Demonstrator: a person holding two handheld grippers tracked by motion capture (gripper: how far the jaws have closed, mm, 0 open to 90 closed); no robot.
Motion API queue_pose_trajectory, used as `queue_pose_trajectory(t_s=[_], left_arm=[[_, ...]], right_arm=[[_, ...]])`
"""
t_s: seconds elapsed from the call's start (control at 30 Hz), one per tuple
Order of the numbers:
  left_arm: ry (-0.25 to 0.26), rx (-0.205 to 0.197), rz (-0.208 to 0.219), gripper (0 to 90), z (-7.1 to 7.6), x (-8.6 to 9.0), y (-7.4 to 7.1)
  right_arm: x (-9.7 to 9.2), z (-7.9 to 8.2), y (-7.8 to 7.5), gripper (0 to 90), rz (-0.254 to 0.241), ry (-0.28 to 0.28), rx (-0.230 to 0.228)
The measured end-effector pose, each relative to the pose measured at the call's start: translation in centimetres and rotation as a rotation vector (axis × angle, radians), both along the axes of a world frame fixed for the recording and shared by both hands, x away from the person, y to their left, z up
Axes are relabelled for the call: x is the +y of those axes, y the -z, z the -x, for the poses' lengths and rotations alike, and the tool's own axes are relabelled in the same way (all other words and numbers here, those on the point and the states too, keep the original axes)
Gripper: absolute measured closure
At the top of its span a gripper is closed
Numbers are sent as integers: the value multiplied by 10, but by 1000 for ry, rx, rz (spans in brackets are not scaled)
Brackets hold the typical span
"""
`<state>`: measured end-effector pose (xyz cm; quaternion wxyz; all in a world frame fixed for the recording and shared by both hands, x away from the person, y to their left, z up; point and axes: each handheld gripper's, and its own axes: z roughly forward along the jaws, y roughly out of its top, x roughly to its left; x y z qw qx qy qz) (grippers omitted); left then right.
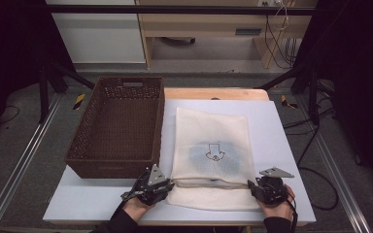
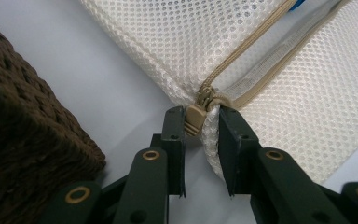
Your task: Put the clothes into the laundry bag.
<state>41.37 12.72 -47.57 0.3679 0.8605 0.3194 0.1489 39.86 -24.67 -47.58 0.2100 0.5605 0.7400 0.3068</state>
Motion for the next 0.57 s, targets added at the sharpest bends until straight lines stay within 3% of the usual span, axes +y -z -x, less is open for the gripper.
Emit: queue_pose_trajectory(t_s=[0.13,0.27,0.4,0.57], left_arm=[[5,-17,25,654,0,5,-4],[7,-45,56,520,4,11,-14],[29,-50,99,427,10,21,-25],[56,-57,95,360,19,30,-28]], right_arm=[[-1,2,-2,528,-8,-8,-30],[-7,4,-9,431,-41,0,-120],[-12,5,-14,399,-72,9,-169],[-18,6,-18,383,-76,12,-218]])
